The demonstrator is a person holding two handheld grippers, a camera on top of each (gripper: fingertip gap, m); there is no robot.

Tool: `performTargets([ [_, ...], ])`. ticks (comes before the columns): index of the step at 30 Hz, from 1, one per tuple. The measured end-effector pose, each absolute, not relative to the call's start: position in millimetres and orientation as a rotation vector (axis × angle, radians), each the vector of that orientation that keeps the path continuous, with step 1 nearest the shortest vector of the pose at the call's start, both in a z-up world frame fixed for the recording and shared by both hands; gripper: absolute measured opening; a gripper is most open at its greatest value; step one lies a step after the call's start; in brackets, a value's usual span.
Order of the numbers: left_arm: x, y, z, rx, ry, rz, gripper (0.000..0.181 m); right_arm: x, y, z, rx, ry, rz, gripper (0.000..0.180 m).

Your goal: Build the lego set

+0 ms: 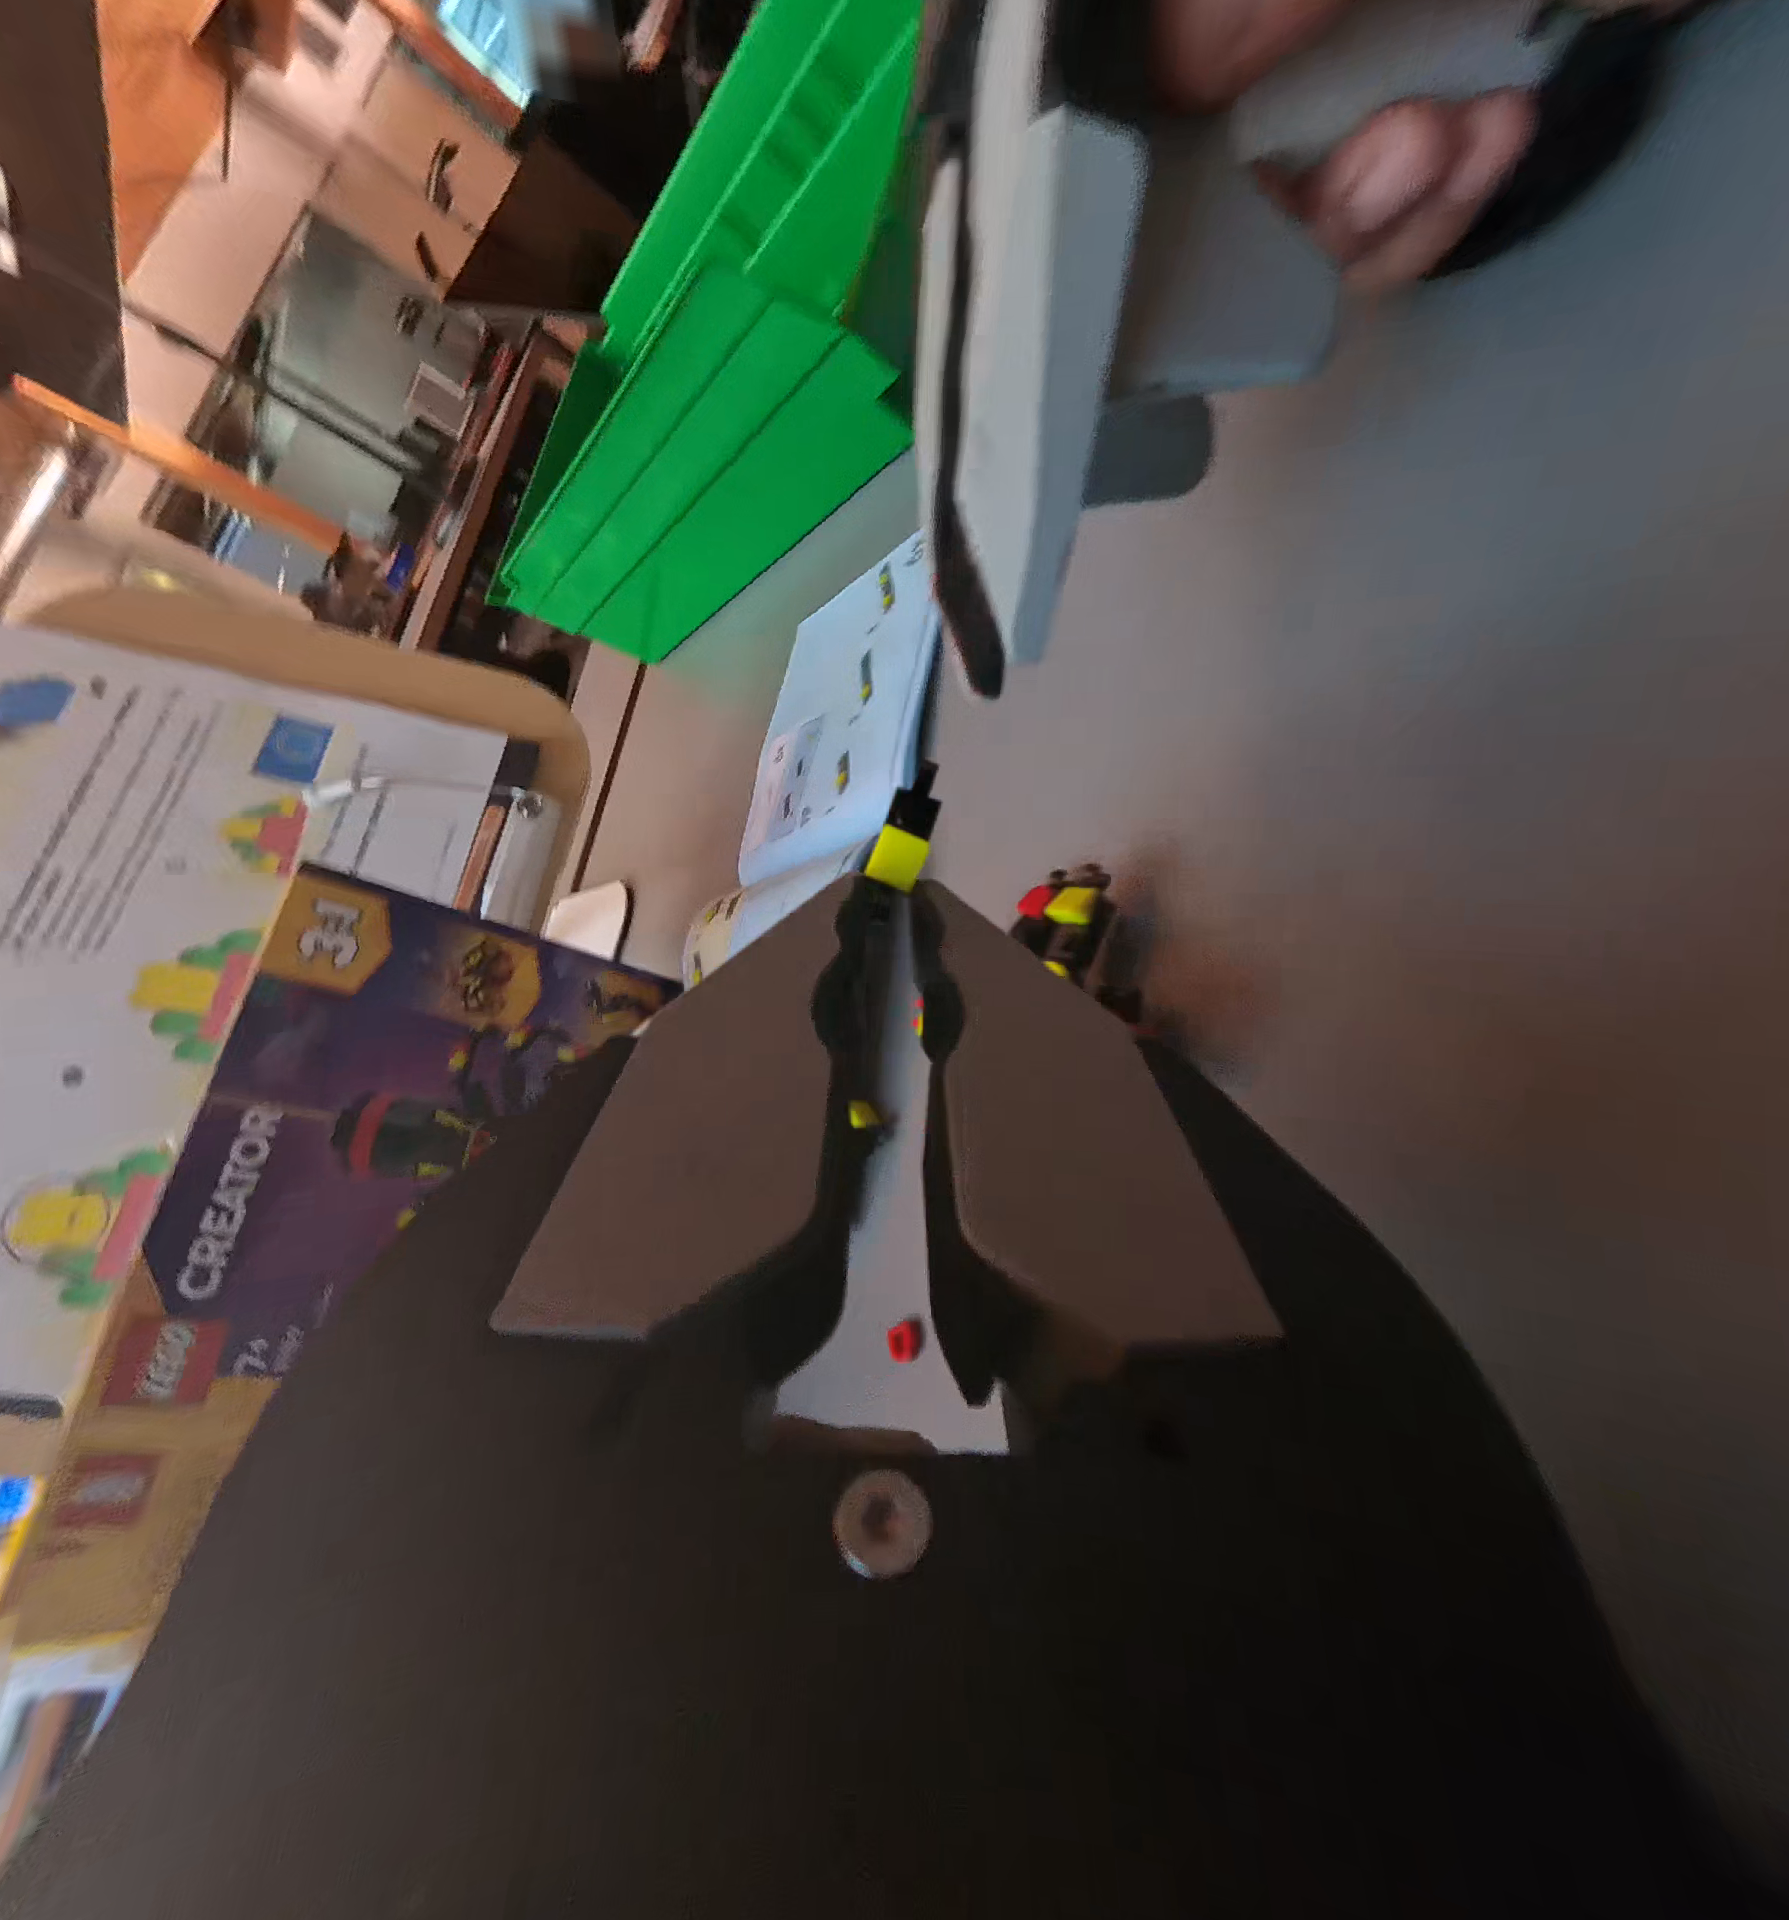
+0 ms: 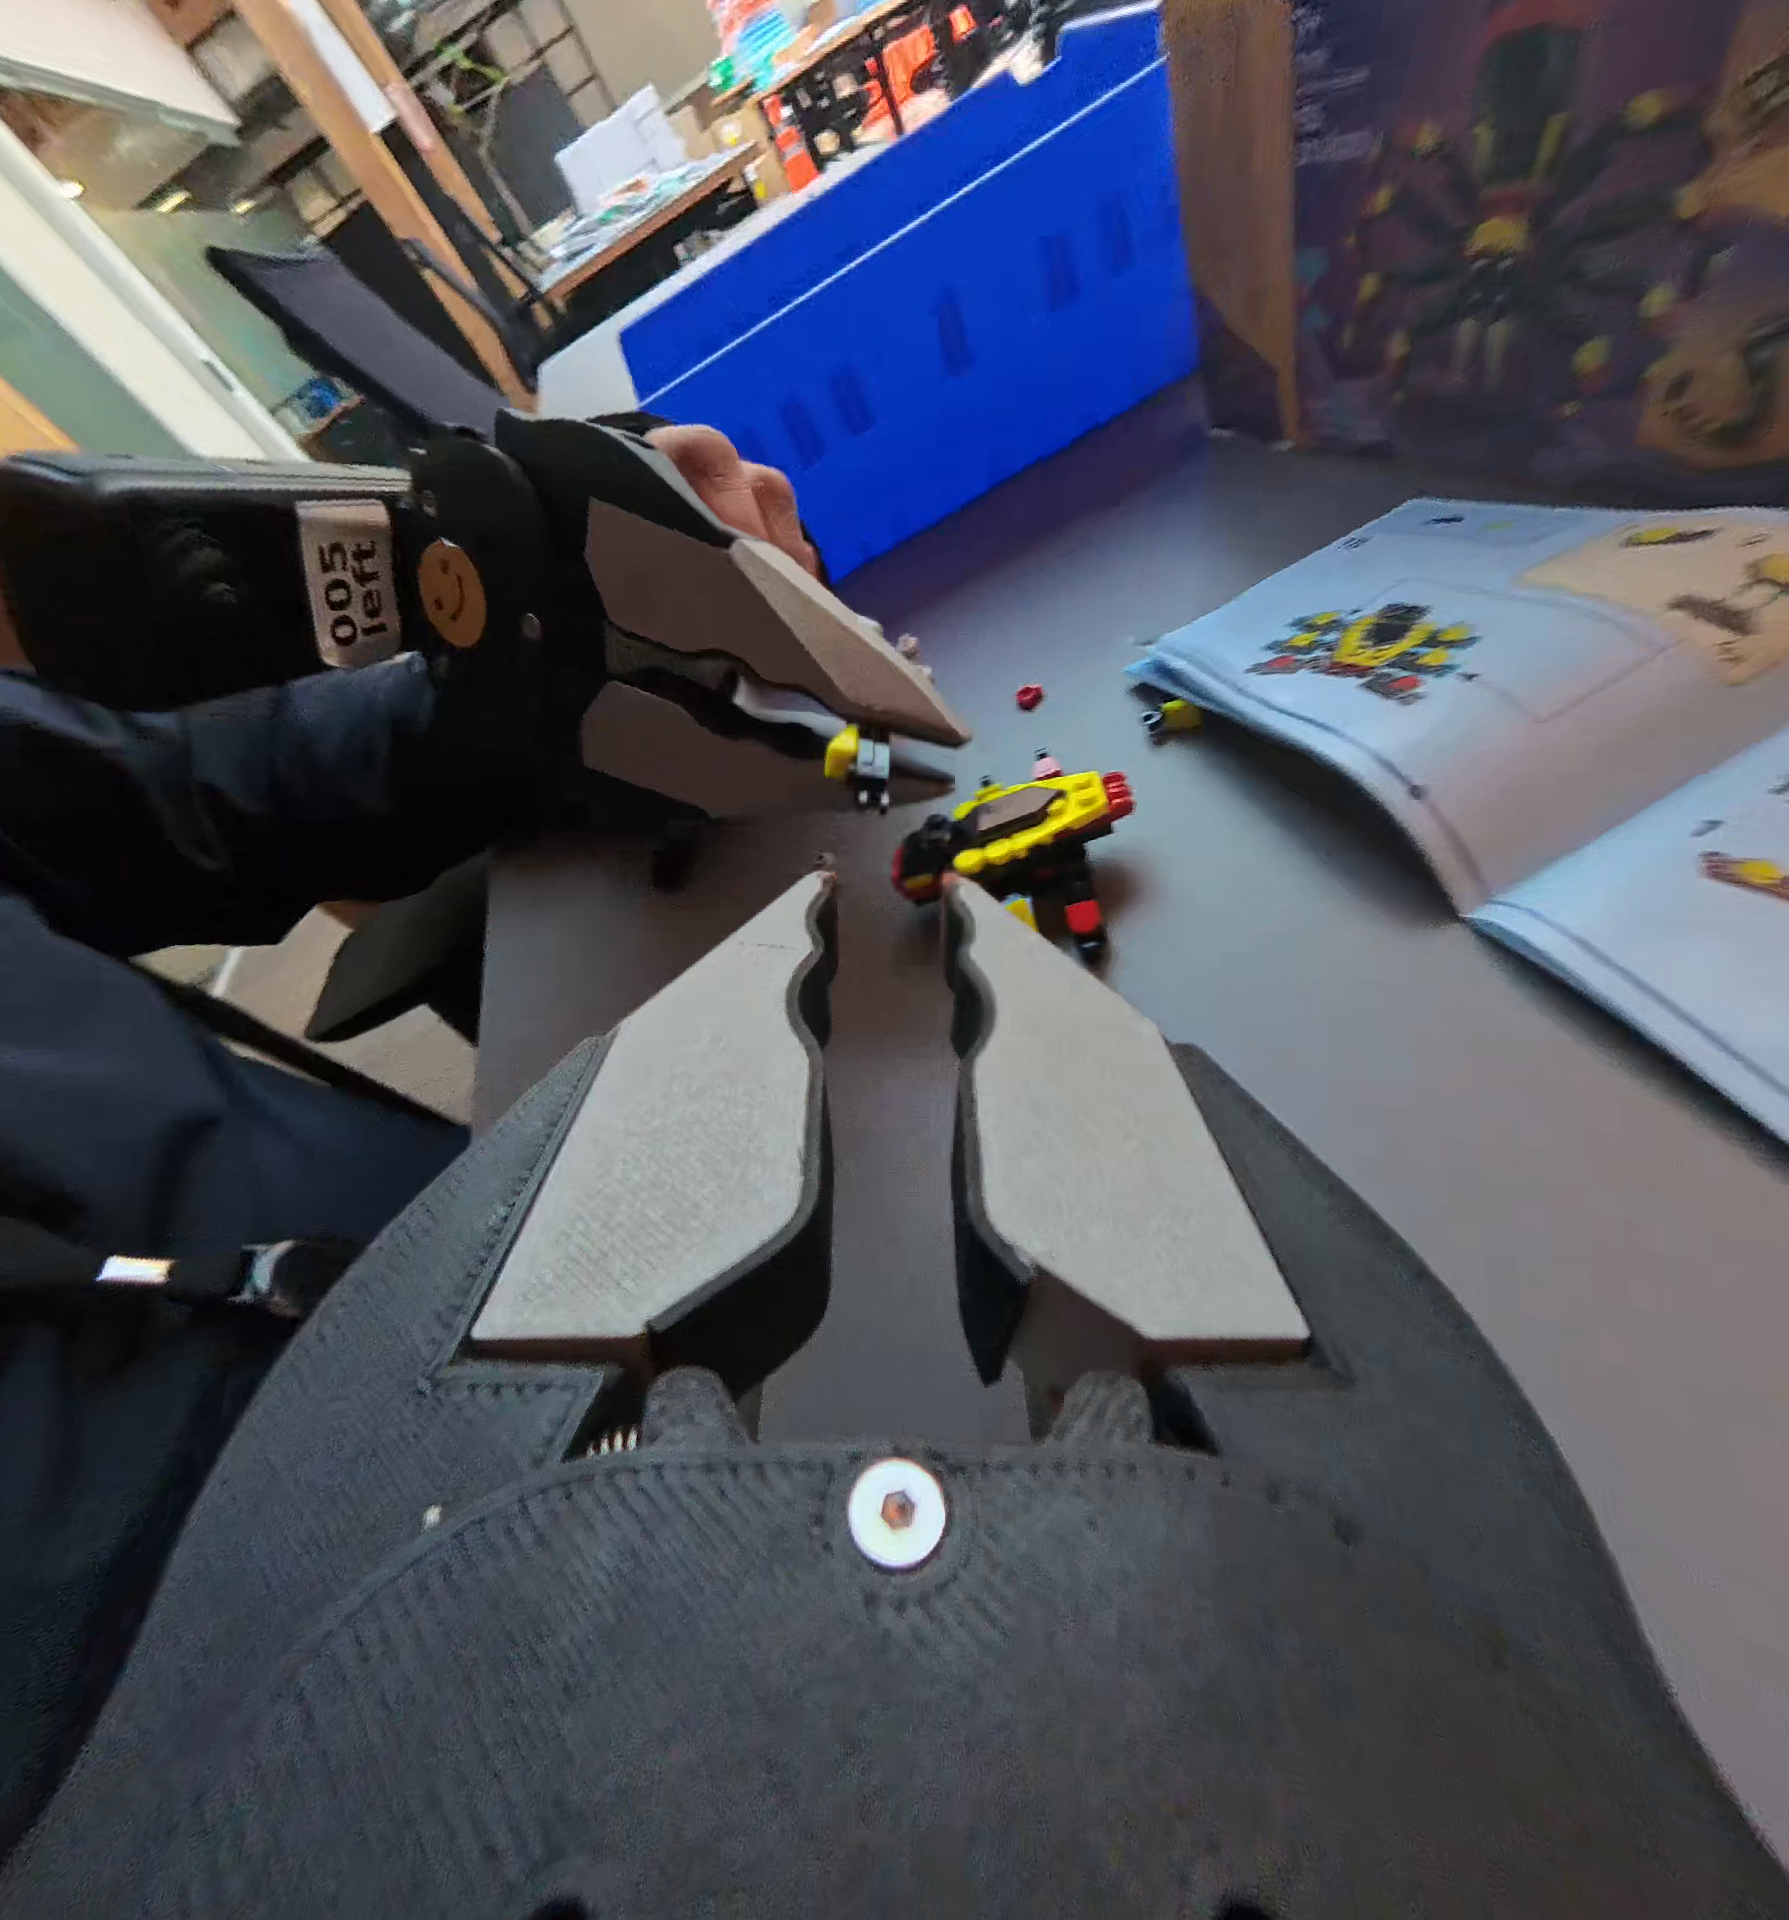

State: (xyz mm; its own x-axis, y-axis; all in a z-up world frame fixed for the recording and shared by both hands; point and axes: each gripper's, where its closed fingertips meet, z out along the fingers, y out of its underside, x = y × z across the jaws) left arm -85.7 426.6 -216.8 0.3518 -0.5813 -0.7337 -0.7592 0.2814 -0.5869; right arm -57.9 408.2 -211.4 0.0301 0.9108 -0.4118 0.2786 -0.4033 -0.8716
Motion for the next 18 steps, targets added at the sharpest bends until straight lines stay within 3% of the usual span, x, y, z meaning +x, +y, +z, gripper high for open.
performTargets([
  [1,-89.2,431.4,-217.6,-1.442,1.288,0.158,0.005,-56.8,409.7,-208.9,-1.718,-1.191,1.402,0.017],
  [18,-80.6,438.3,-185.1,-1.355,1.095,0.376,0.005,-68.0,405.2,-181.8,-1.655,-0.838,1.758,0.0],
])
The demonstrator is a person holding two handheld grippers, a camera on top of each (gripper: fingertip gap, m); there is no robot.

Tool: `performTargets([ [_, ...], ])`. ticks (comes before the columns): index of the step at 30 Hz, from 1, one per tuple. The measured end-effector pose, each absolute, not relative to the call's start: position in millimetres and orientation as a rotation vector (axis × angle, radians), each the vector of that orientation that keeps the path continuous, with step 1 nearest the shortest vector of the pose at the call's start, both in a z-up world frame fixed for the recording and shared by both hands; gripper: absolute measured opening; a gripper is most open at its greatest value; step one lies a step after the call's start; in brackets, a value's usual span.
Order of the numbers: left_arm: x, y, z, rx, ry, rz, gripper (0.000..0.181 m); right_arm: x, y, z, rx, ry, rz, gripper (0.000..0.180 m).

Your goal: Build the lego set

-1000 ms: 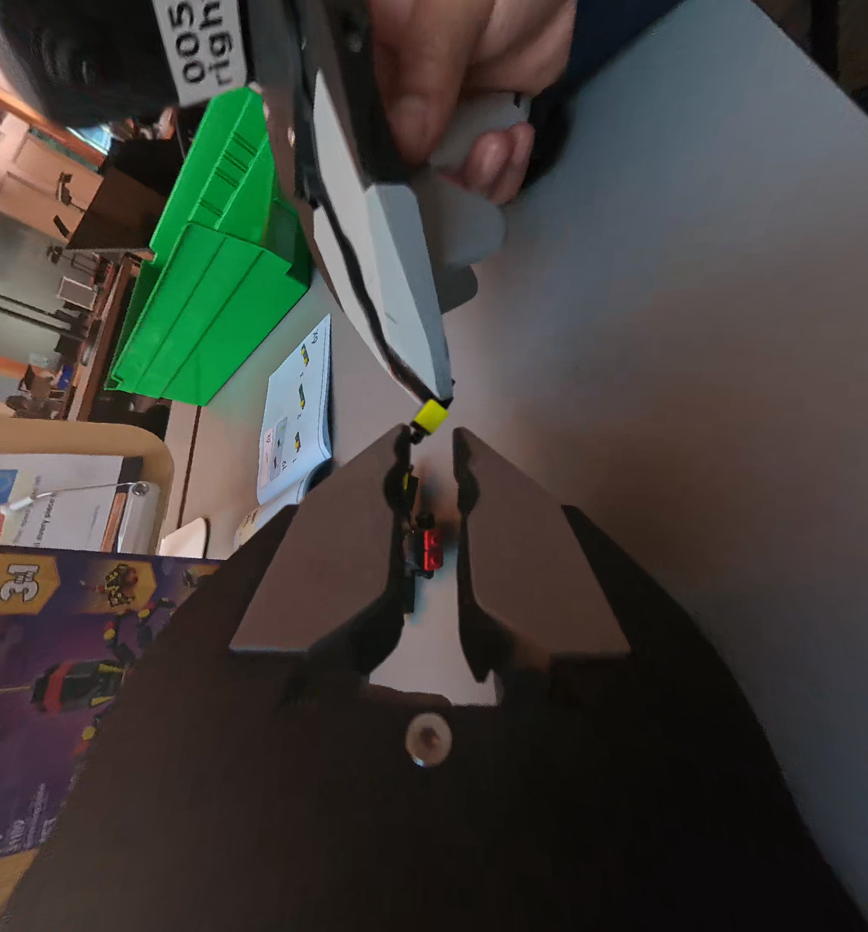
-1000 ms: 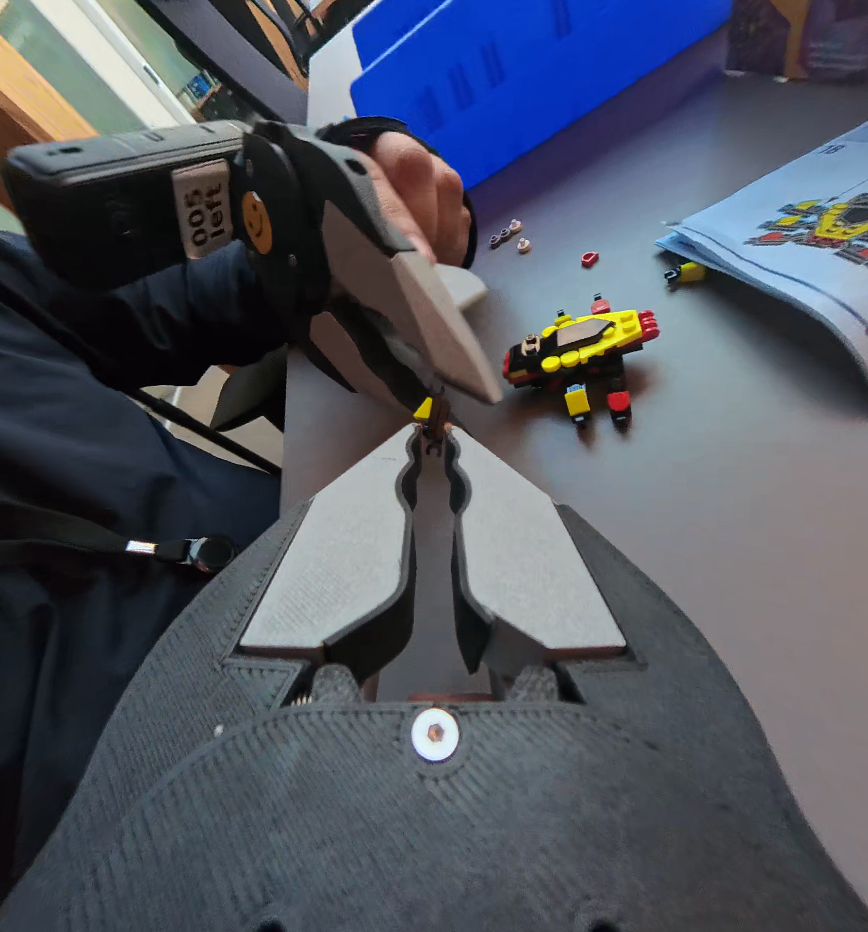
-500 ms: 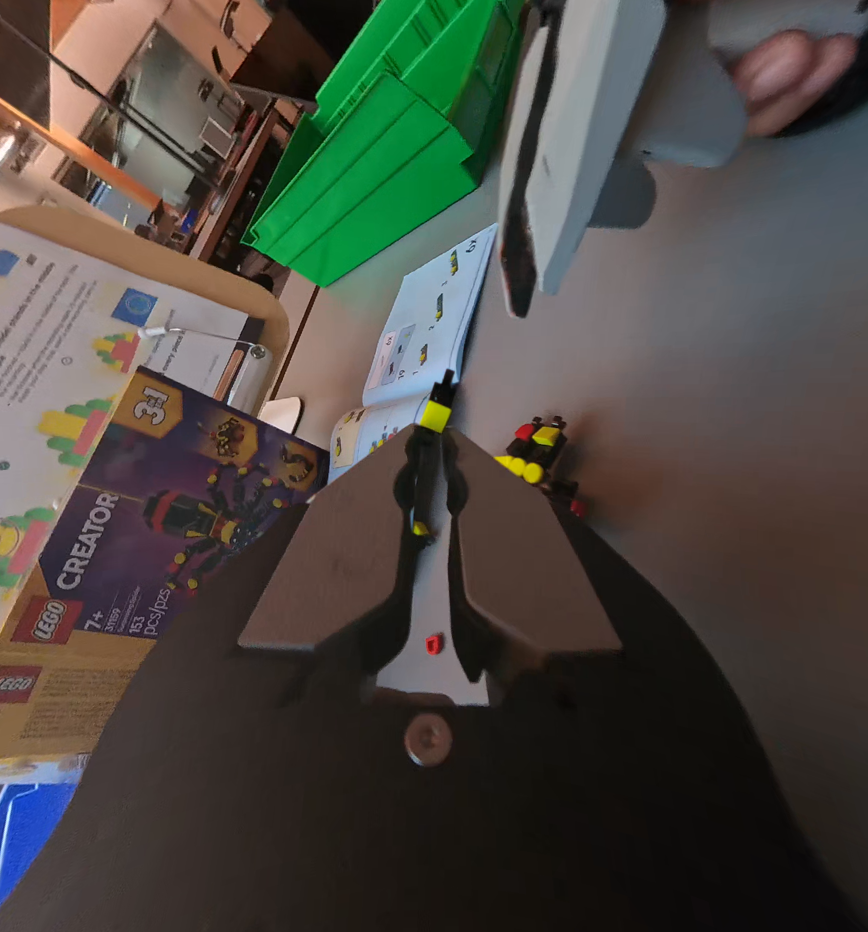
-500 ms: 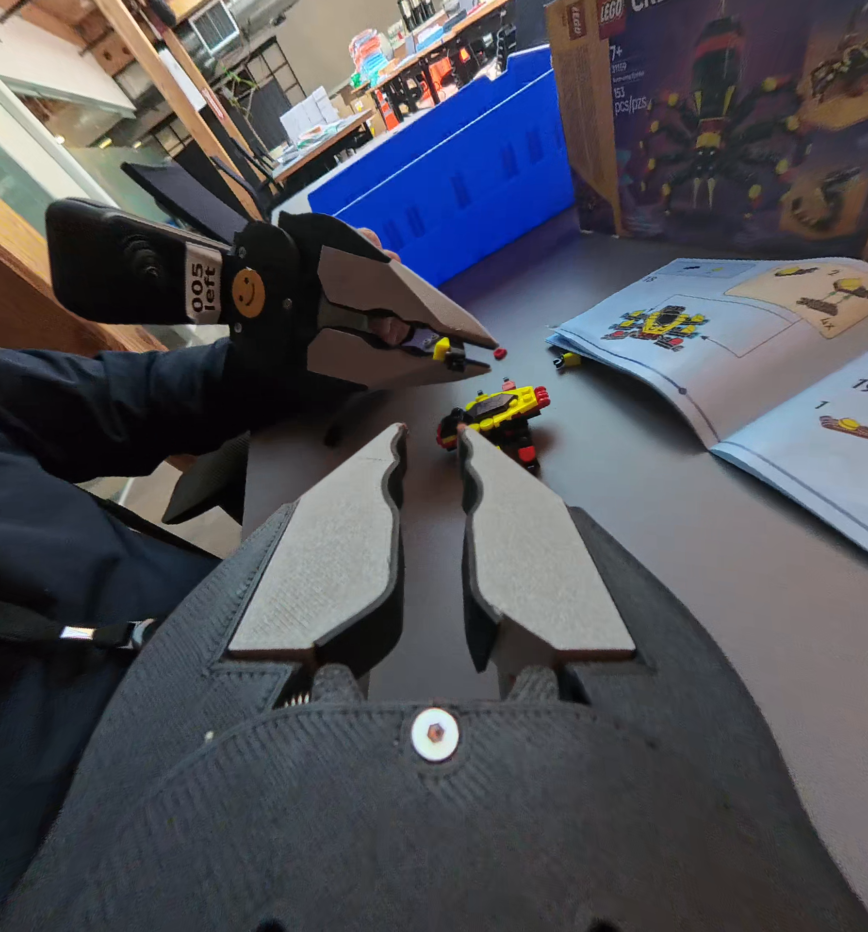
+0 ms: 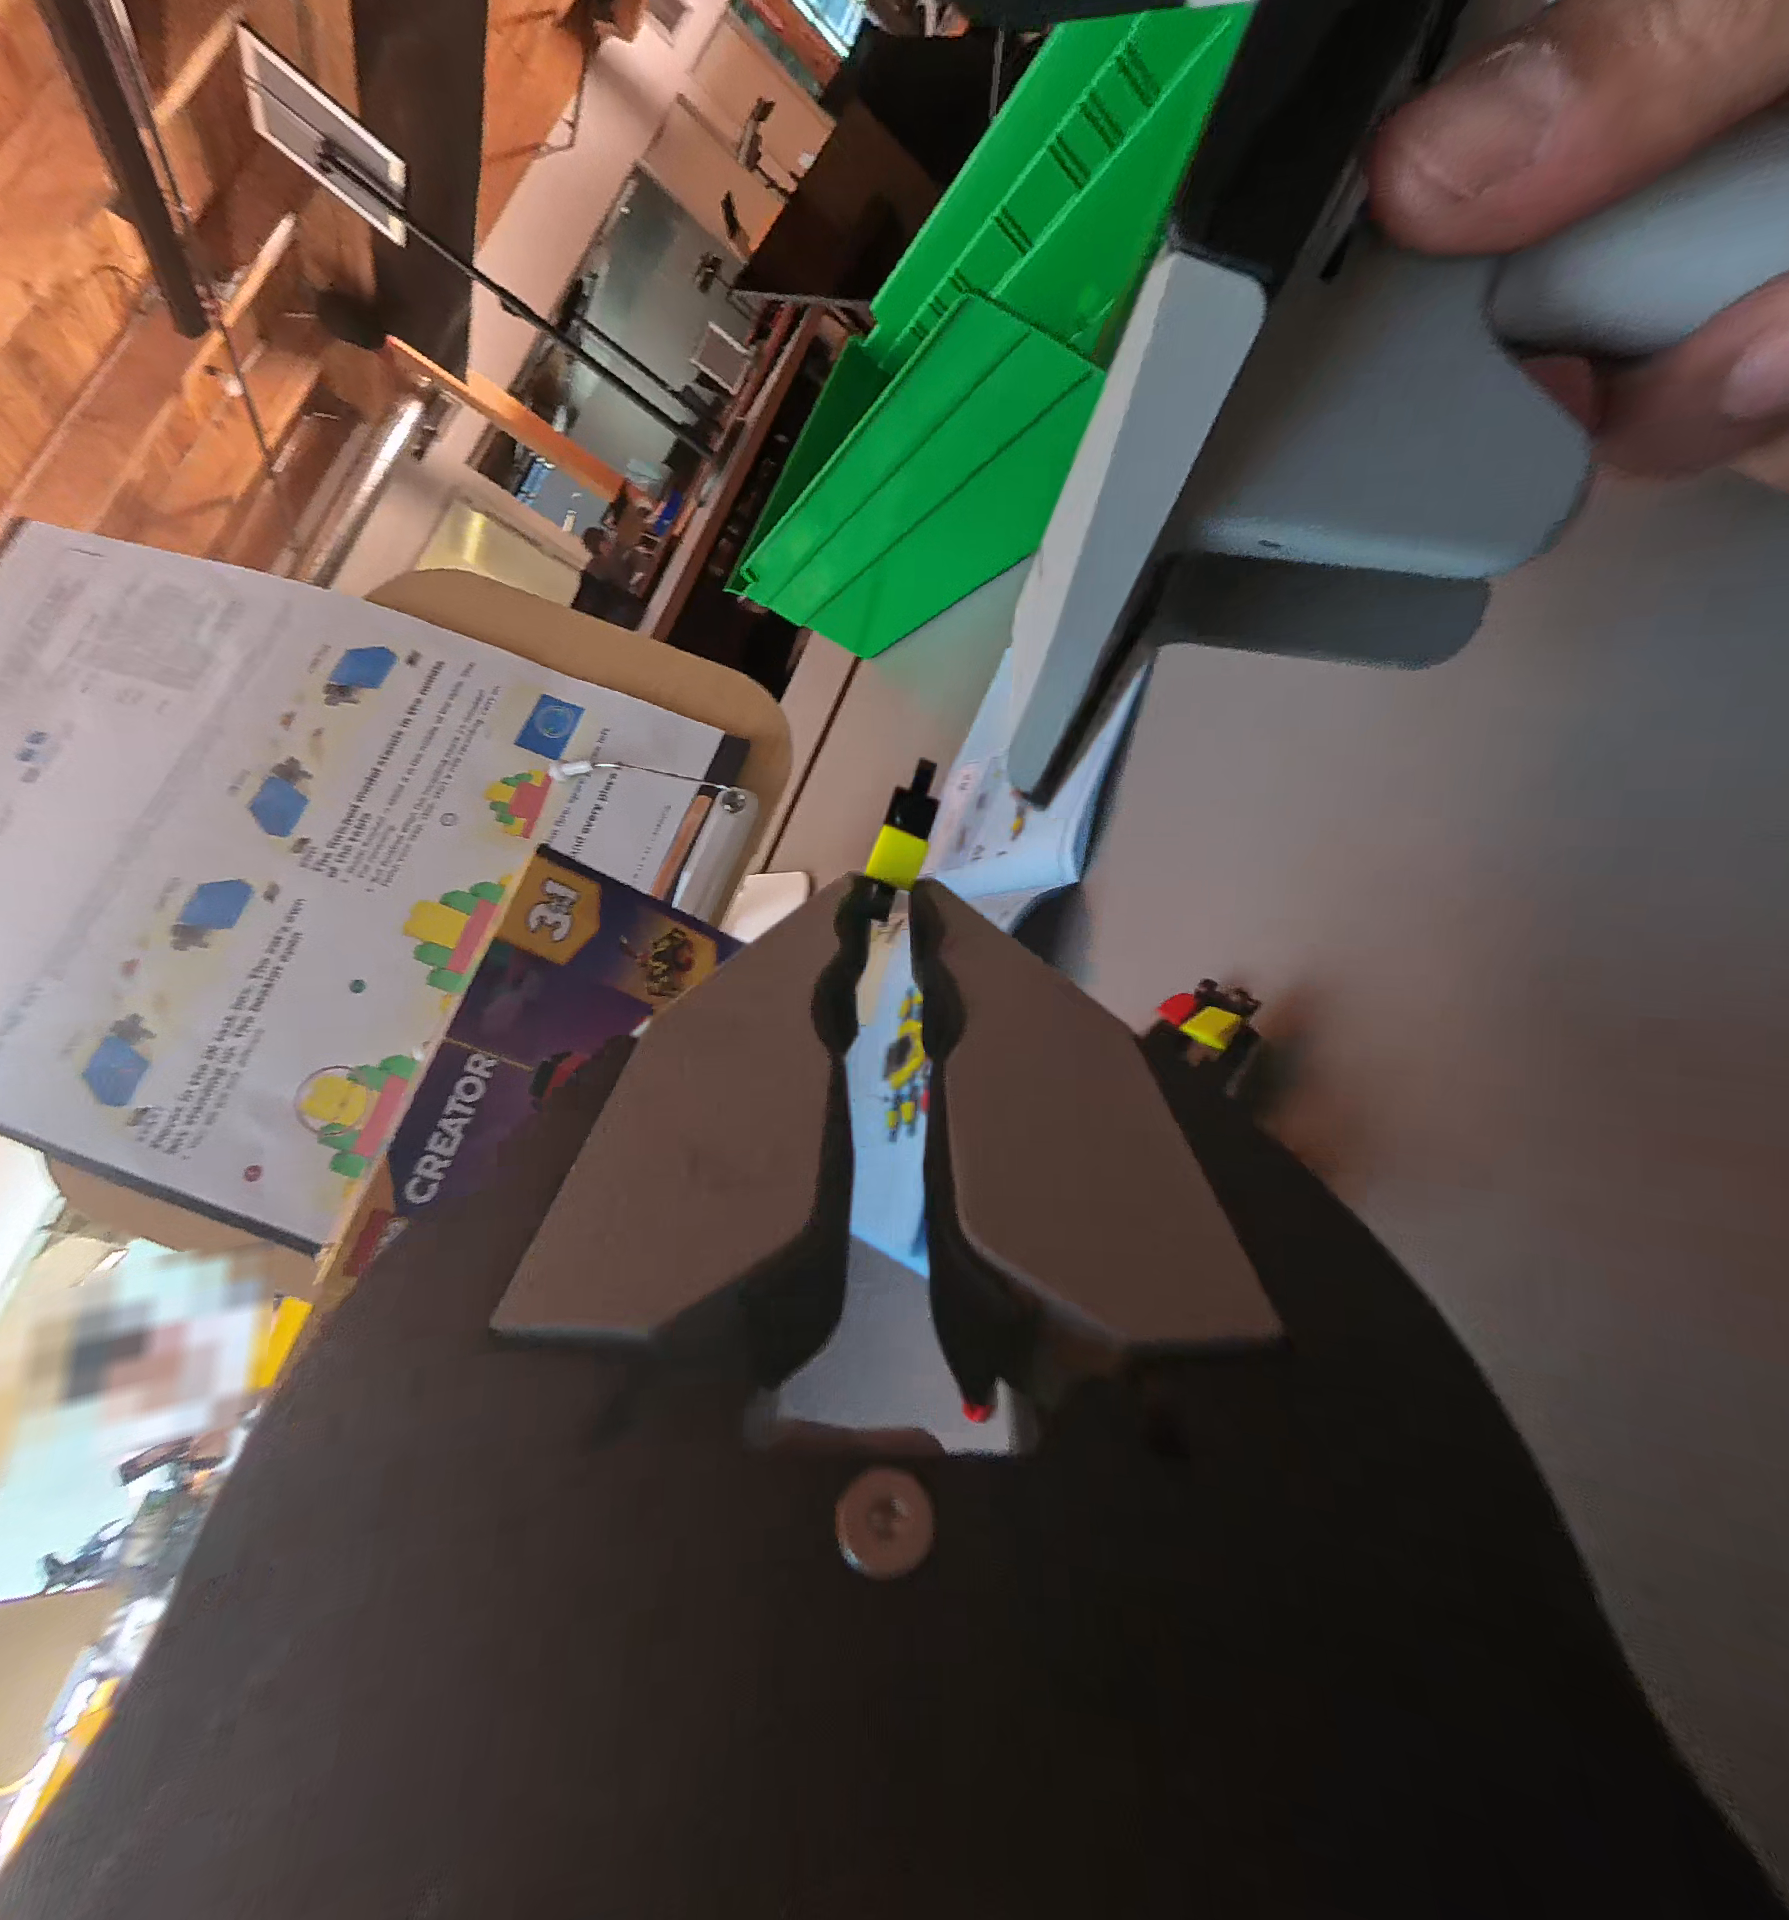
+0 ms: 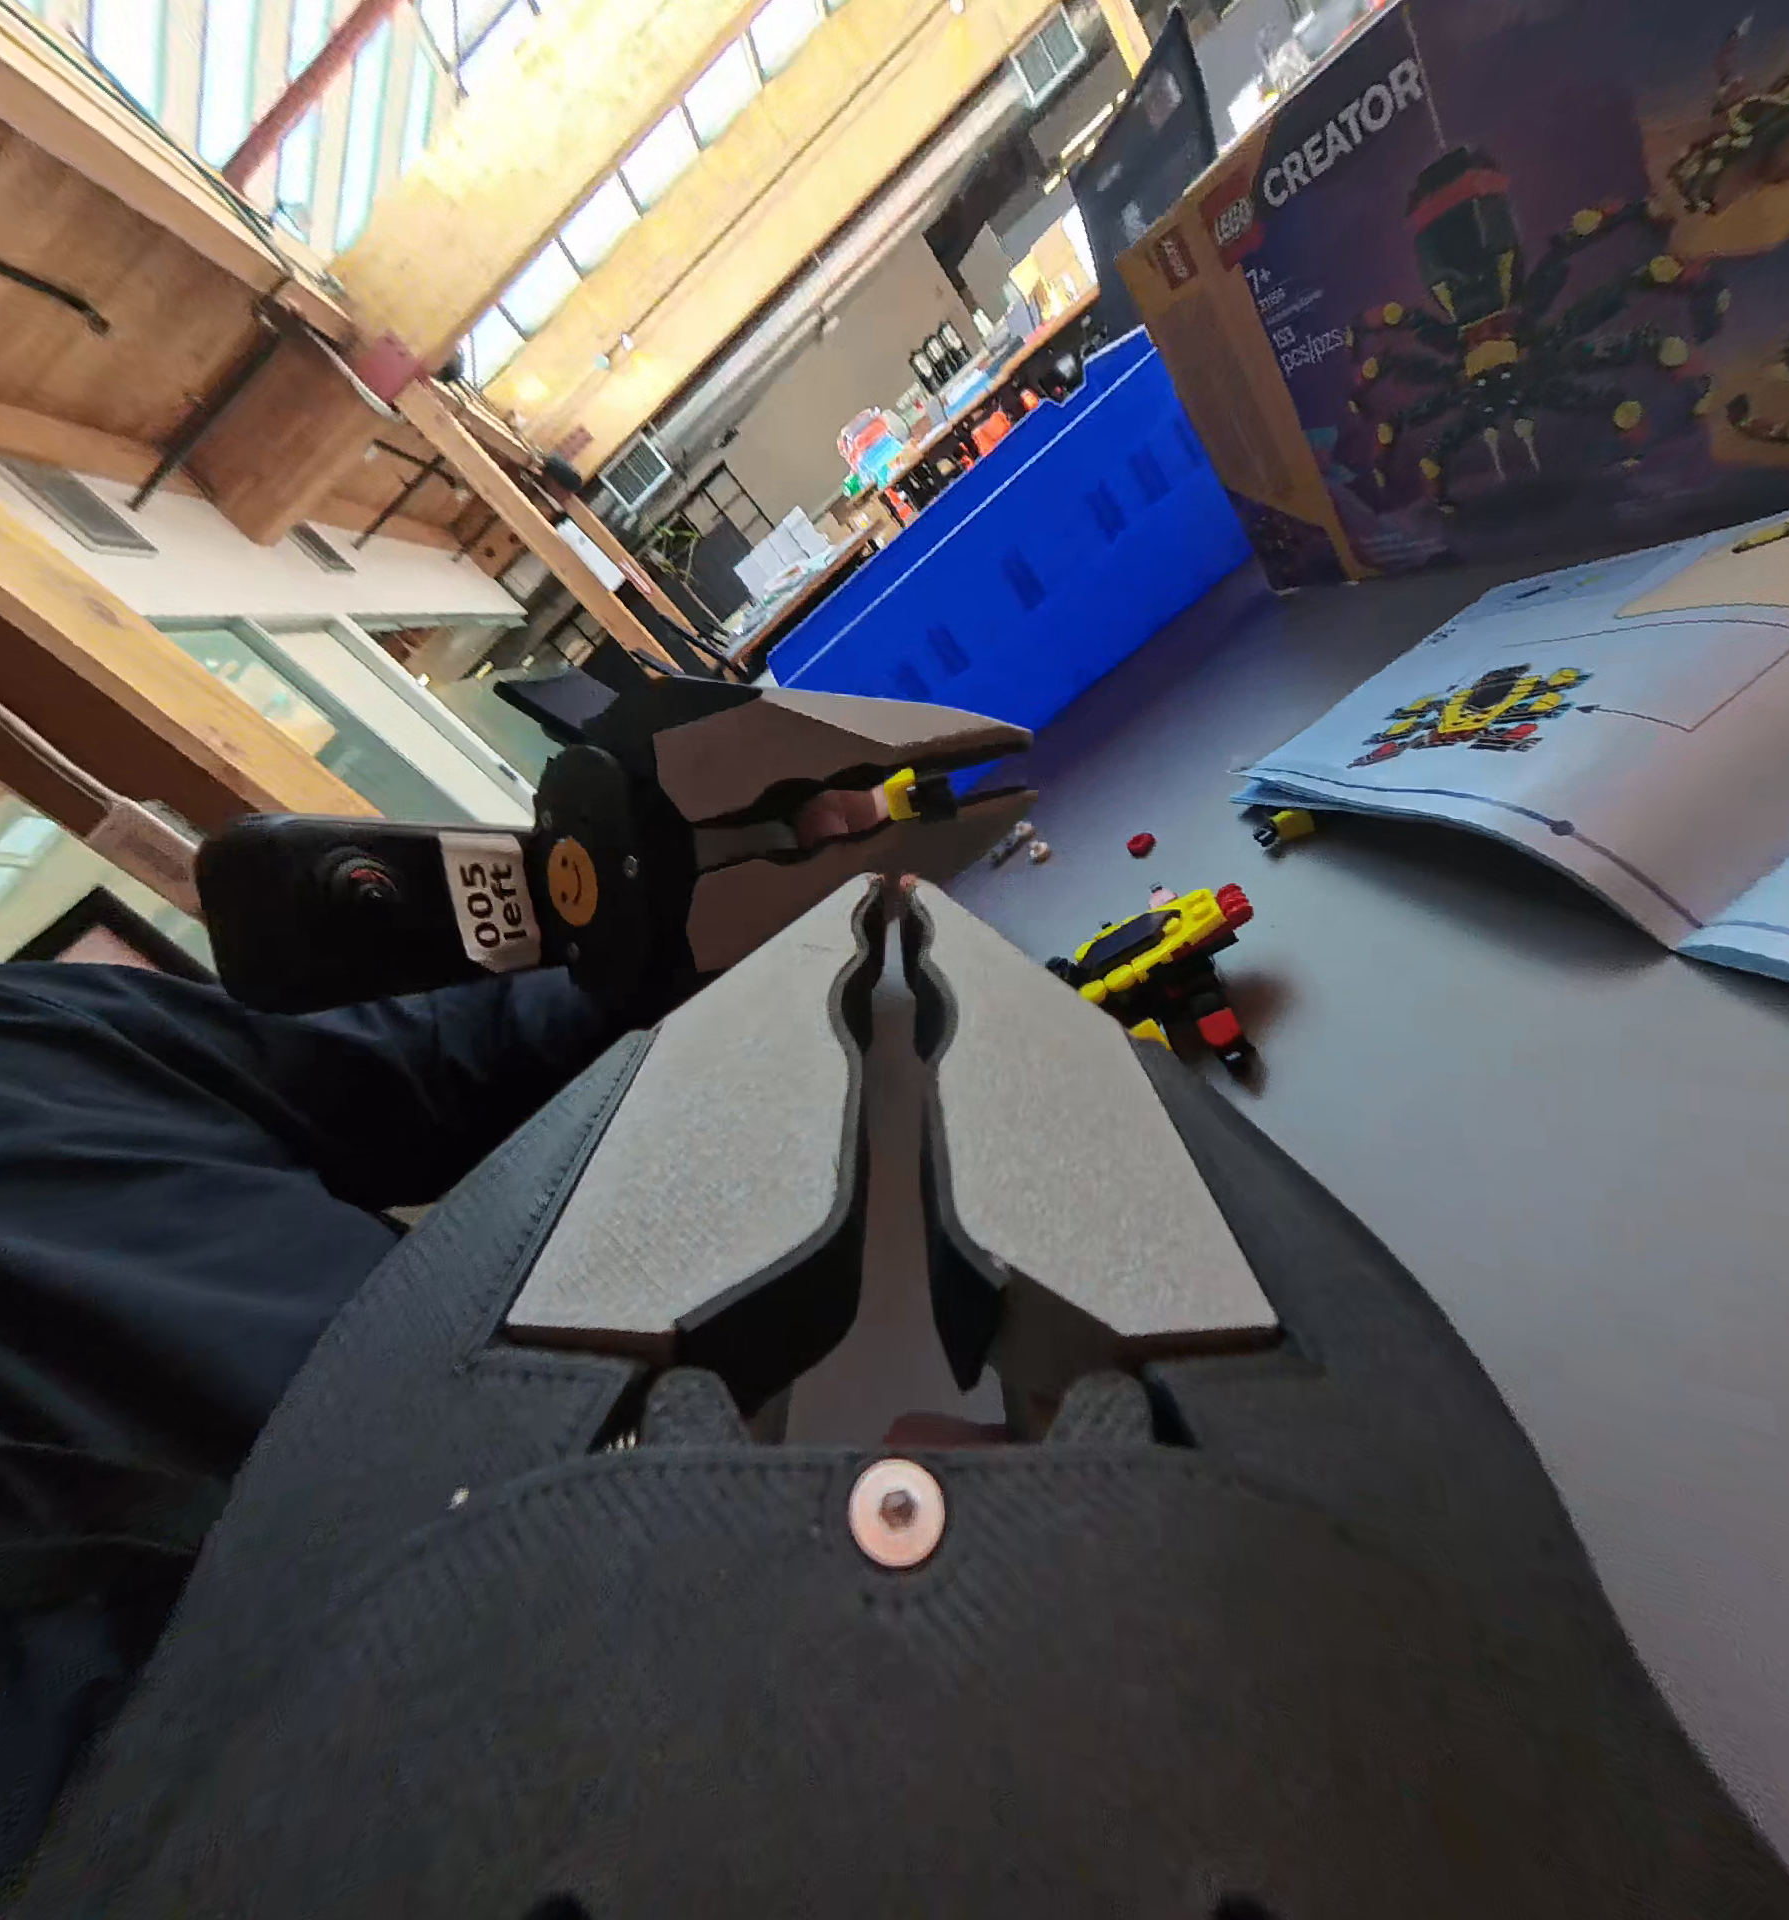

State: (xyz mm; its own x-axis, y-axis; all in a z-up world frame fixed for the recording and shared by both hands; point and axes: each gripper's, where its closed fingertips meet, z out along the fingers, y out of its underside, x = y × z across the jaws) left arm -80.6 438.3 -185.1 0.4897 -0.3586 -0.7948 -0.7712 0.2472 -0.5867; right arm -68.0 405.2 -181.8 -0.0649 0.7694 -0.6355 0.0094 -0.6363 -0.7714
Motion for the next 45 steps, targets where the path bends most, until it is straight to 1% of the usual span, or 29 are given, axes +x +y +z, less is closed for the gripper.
performTargets([
  [3,-105.6,448.8,-164.0,-1.371,0.943,0.349,0.004,-67.8,412.3,-181.1,-1.658,-0.787,1.721,0.0],
  [5,-123.0,455.7,-158.6,-1.436,0.838,0.194,0.004,-66.4,416.8,-181.3,-1.659,-0.779,1.65,0.011],
  [7,-128.8,456.6,-158.5,-1.441,0.813,0.085,0.004,-64.6,418.6,-179.6,-1.641,-0.791,1.581,0.014],
  [10,-123.2,454.2,-162.9,-1.399,0.867,0.144,0.004,-66.3,416.8,-177.1,-1.62,-0.807,1.54,0.017],
  [12,-111.9,451.6,-166.7,-1.378,0.916,0.219,0.004,-69.5,411.5,-172.9,-1.609,-0.8,1.6,0.019],
  [15,-95.1,445.9,-170.4,-1.341,0.977,0.308,0.004,-70.8,406.1,-166.5,-1.581,-0.788,1.69,0.016],
  [21,-76.0,439.0,-173.4,-1.292,1.02,0.414,0.004,-69.8,405.5,-163.6,-1.56,-0.784,1.711,0.013],
  [23,-73.3,439.0,-173.8,-1.282,1.024,0.431,0.004,-71.2,403.6,-165.0,-1.568,-0.798,1.719,0.009],
  [28,-69.5,436.9,-171.7,-1.251,1.026,0.452,0.004,-69.9,407.2,-166.3,-1.579,-0.781,1.701,0.011],
  [34,-66.9,436.5,-173.9,-1.216,1.061,0.567,0.005,-68.5,409.1,-167.9,-1.598,-0.763,1.725,0.007],
  [38,-66.7,436.7,-176.2,-1.186,1.091,0.668,0.002,-66.5,411.4,-167.6,-1.6,-0.741,1.746,0.008],
  [45,-65.9,436.0,-178.2,-1.133,1.132,0.804,0.002,-67.3,412.6,-171.5,-1.626,-0.746,1.72,0.01],
])
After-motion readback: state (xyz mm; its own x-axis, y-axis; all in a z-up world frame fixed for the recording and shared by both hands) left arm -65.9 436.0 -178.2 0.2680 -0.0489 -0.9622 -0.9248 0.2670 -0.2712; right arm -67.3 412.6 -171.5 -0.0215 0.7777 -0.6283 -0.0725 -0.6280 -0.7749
